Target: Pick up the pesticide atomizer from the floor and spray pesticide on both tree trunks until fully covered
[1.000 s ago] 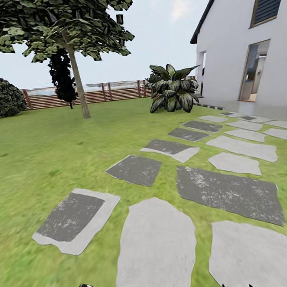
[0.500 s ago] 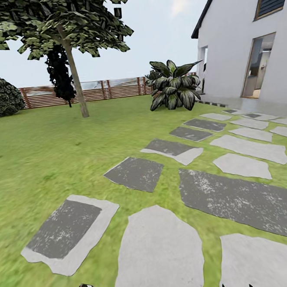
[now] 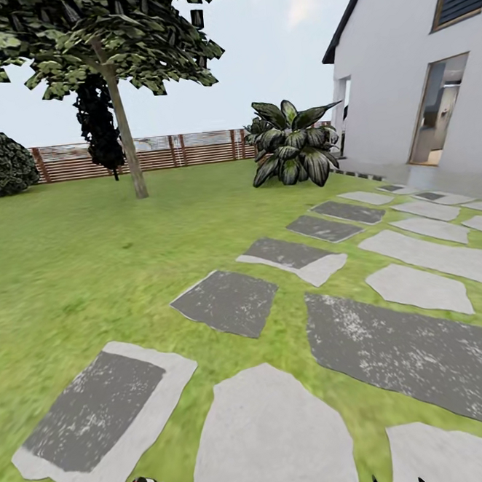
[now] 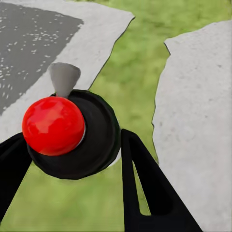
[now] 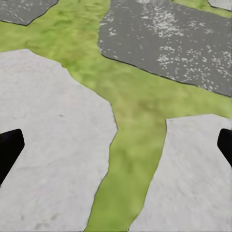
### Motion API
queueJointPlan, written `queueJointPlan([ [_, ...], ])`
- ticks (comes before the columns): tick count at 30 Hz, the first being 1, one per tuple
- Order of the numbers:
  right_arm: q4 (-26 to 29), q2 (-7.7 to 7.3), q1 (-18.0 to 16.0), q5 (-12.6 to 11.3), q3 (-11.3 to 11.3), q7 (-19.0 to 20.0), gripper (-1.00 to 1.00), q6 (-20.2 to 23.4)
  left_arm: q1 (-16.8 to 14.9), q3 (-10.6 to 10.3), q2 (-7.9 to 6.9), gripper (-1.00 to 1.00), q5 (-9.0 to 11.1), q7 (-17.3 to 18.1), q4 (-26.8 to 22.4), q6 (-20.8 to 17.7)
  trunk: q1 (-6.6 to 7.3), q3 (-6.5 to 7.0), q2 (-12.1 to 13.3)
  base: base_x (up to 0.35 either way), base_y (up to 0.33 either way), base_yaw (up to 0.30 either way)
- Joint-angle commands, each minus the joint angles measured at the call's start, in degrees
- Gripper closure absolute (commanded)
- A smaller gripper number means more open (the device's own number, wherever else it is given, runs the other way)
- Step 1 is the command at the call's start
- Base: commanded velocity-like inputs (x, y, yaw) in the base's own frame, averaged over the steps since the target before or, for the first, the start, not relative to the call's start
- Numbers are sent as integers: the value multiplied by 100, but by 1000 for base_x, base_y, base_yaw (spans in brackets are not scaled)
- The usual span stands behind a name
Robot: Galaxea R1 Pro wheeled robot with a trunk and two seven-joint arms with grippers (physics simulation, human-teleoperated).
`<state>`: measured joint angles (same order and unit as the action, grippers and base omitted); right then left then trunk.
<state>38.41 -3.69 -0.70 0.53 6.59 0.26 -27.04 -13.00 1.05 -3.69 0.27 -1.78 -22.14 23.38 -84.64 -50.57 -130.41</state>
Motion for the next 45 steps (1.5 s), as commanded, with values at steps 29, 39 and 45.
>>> queueJointPlan([
  [29, 0, 0, 0, 0, 0, 0, -100, 4, 0, 0, 0, 100, 0, 3, 8, 0, 0, 0, 0, 340, 0, 0],
  [39, 0, 0, 0, 0, 0, 0, -100, 2, 0, -1, 0, 100, 0, 2, 0, 0, 0, 0, 0, 340, 0, 0],
  [45, 0, 0, 0, 0, 0, 0, -100, 1, 0, -1, 0, 100, 0, 2, -1, 0, 0, 0, 0, 340, 0, 0],
])
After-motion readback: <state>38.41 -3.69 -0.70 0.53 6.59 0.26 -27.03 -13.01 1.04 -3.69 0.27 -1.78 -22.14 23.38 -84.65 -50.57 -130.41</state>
